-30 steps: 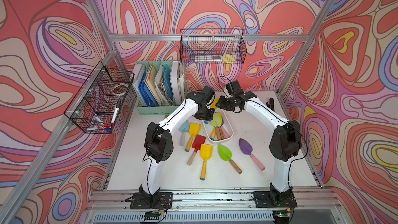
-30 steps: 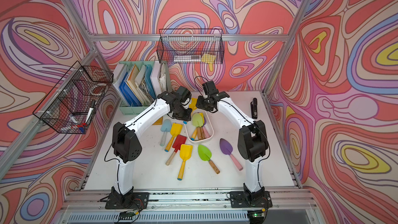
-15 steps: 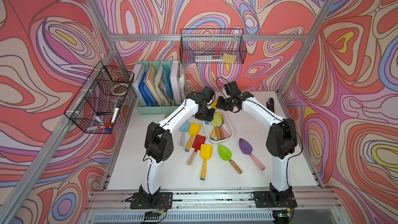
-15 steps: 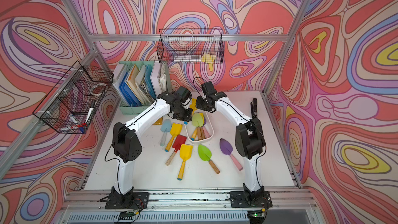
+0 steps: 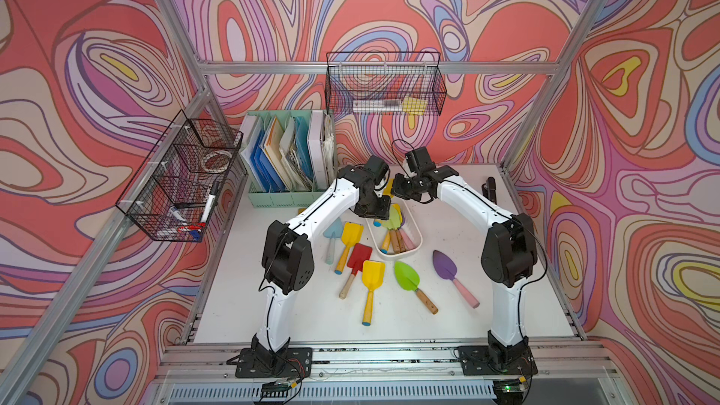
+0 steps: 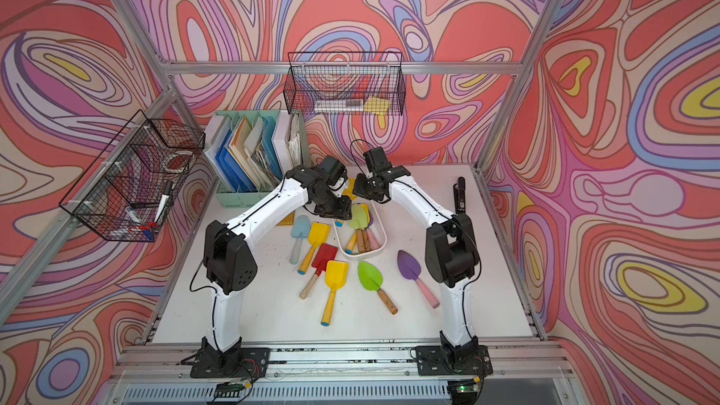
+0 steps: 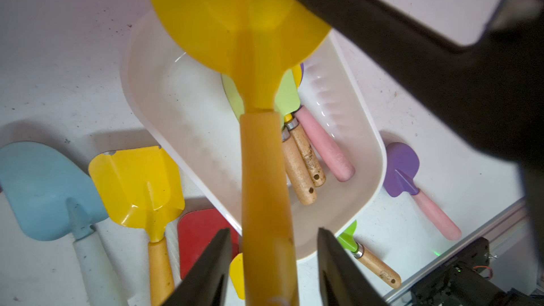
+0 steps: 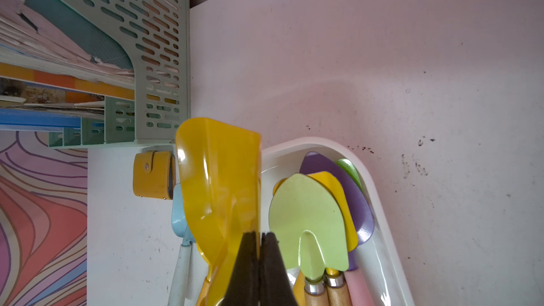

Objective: Put the shovel into the storage box
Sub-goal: Place the shovel in the storage box.

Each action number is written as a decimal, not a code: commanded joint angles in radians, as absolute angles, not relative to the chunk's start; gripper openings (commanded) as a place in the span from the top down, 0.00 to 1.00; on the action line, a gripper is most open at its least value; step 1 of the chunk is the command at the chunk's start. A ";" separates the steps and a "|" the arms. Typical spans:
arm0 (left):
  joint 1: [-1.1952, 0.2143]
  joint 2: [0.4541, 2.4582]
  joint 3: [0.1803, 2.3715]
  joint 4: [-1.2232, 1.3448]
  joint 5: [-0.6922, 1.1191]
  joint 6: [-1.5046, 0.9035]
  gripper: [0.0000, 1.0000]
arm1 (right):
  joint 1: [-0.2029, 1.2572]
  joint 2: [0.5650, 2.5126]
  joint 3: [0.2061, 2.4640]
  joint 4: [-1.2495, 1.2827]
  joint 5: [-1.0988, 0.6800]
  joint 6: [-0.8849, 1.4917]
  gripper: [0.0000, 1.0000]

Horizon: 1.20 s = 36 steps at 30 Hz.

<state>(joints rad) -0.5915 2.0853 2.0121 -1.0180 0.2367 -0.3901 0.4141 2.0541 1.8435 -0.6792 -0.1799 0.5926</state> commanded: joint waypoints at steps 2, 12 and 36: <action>-0.597 2.061 2.036 -1.003 0.271 -0.366 0.21 | 0.421 2.078 1.848 -0.664 -0.176 0.574 1.00; -0.597 1.892 1.871 -0.881 0.281 -0.347 0.16 | 0.403 2.113 1.923 -0.771 -0.250 0.355 1.00; -0.597 1.737 1.694 -0.683 0.312 -0.376 0.09 | 0.401 2.177 1.840 -0.793 -0.378 0.130 1.00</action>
<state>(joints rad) -0.5915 1.7504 1.6989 -0.7166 0.3004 -0.3710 0.3985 2.1715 1.8694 -0.8364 -0.3454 0.1123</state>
